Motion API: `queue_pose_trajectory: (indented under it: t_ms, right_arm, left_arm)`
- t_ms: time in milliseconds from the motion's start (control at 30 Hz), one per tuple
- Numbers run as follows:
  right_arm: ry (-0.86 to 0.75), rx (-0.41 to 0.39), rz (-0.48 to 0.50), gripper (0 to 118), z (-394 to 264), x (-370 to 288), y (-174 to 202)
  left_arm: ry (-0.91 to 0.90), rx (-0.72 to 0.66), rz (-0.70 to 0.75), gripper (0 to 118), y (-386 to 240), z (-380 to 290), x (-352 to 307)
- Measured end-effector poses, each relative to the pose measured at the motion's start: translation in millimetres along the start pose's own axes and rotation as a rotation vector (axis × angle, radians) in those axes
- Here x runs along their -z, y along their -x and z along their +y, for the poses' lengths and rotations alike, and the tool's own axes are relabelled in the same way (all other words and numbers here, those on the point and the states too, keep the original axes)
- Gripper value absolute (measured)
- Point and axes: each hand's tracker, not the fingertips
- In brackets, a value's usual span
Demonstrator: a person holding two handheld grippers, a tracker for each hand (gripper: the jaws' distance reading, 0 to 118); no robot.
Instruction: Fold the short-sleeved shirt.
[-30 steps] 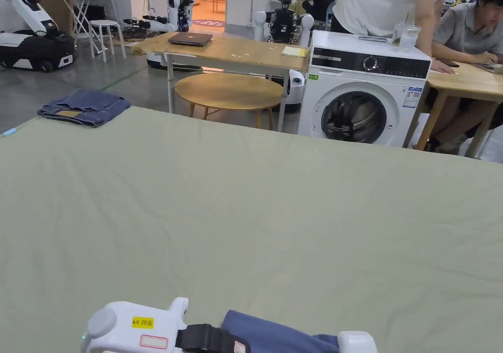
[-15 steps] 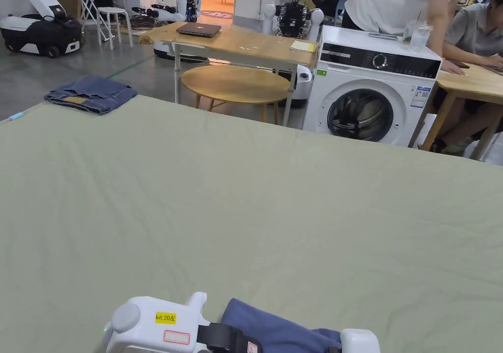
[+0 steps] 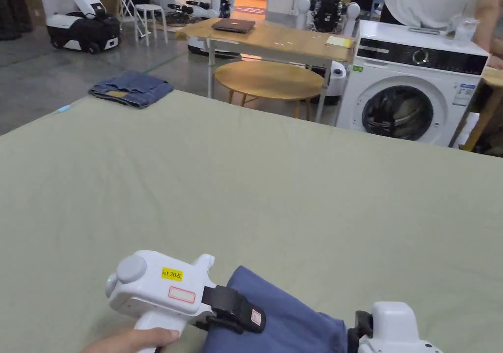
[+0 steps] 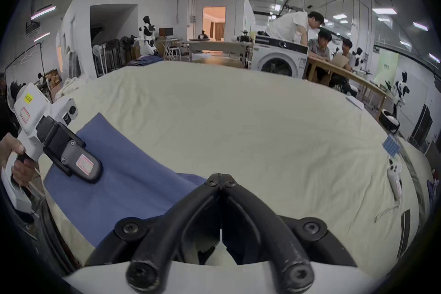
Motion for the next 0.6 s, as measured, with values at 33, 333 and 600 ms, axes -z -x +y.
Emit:
queue_pose_trajectory:
  t_ms: [33,333,600]
  right_arm:
    - [-0.013,-0.005,0.004,0,4,0,2]
    - [-0.038,-0.008,0.052,0,20,7,14]
    - [-0.015,-0.007,0.057,0,16,14,16]
  left_arm:
    - [-0.008,0.008,0.021,15,-1,2,-16]
    - [-0.109,0.01,0.29,15,14,30,-166]
    - [-0.178,-0.043,0.574,15,41,57,-292]
